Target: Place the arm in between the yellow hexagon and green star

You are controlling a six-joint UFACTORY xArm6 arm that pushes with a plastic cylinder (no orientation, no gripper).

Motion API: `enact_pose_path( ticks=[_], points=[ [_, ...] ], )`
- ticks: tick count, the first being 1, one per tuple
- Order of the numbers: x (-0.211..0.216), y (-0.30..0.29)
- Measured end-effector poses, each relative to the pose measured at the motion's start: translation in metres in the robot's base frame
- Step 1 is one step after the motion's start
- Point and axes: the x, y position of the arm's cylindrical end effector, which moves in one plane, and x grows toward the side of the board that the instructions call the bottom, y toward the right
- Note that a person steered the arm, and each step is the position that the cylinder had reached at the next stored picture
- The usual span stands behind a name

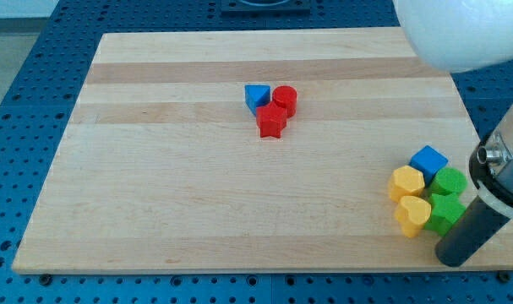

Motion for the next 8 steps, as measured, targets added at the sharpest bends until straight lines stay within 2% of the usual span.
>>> enact_pose_path(
  ticks=[4,8],
  points=[
    [-0.026,-0.039],
    [-0.054,-0.029]
  ],
)
